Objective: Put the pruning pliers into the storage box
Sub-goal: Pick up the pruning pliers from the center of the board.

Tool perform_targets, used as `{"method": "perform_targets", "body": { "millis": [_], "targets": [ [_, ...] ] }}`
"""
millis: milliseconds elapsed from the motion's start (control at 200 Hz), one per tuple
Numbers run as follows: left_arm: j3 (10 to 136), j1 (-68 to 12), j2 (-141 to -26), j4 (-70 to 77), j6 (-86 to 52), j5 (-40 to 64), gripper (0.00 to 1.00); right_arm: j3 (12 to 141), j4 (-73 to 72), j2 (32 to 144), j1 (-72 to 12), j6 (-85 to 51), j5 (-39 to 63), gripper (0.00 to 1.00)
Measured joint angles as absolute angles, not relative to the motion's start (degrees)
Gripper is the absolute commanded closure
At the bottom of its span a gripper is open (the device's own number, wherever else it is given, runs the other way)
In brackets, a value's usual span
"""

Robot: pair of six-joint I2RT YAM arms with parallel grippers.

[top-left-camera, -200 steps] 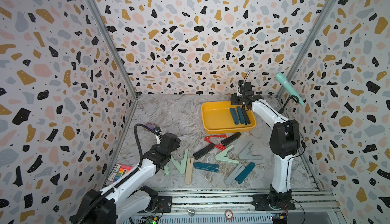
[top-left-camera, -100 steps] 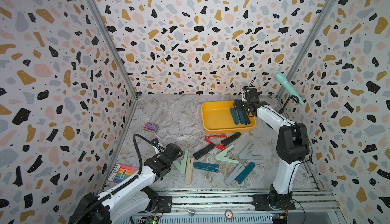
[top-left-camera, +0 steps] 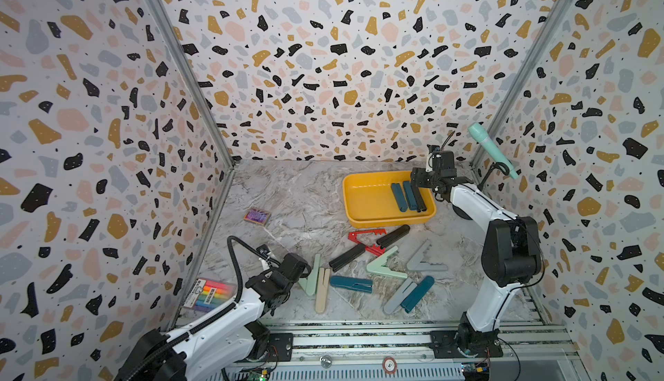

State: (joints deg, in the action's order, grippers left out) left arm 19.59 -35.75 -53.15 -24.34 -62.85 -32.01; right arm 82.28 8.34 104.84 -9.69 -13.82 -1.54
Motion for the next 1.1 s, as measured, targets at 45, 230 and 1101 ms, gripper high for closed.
{"method": "perform_targets", "body": {
  "millis": [45, 230, 1101],
  "targets": [
    [19.35, -35.77, -53.12, -24.08, -62.83, -31.9, 0.48, 82.17, 8.34, 104.81, -9.65, -13.82, -1.52, 0.18],
    [19.09, -35.81, -53.76, -23.62, -62.17, -31.38, 0.62, 82.11, 8.23, 104.81, -9.67, -13.82, -1.5, 0.18],
    [21.58, -35.81, -60.55, -25.87, -59.24, -28.23, 0.68, 77.97, 5.5, 102.56, -6.15, -13.8, 1.54, 0.18]
  ]
}}
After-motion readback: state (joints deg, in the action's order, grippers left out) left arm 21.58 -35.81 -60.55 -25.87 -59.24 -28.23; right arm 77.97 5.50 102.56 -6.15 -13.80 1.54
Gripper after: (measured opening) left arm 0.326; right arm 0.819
